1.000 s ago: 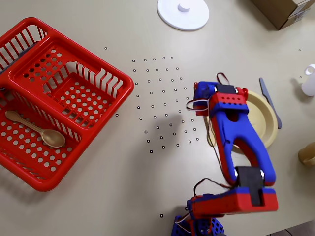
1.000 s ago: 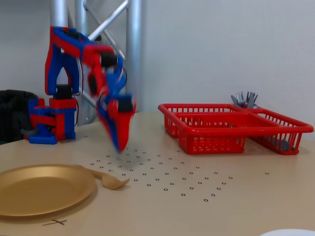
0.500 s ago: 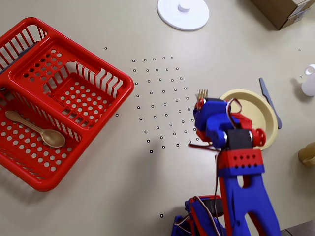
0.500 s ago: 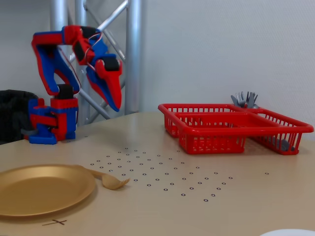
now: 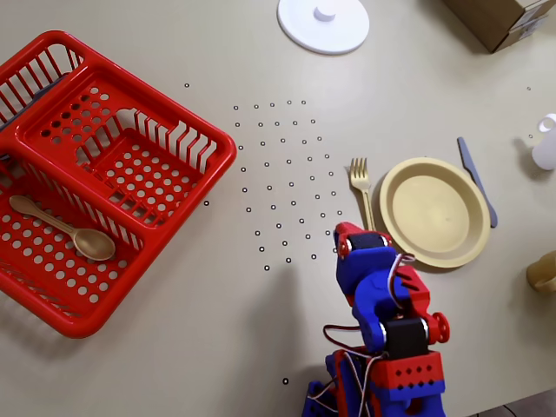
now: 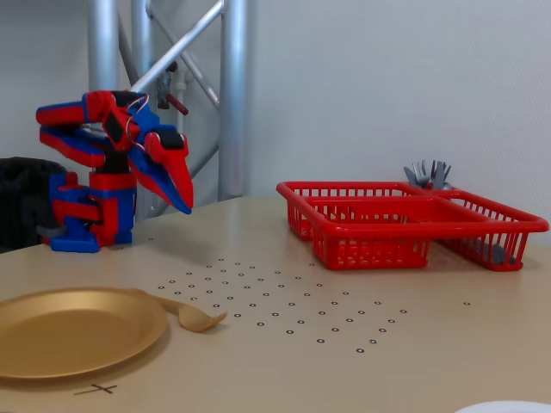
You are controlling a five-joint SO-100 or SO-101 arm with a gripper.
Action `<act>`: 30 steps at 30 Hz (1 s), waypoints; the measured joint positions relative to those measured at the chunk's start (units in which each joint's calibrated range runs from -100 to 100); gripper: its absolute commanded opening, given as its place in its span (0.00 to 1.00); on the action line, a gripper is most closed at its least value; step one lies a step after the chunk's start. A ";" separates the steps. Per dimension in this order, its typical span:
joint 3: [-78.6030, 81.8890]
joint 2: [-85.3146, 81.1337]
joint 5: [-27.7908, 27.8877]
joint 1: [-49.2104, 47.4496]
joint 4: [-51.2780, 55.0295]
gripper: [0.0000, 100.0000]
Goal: Push the fork on the left side of the plate
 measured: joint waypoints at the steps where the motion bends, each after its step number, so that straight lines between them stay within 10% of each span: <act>1: 1.90 -1.88 0.00 0.00 0.00 0.00; 30: 14.10 -9.80 -1.37 -5.28 -2.80 0.00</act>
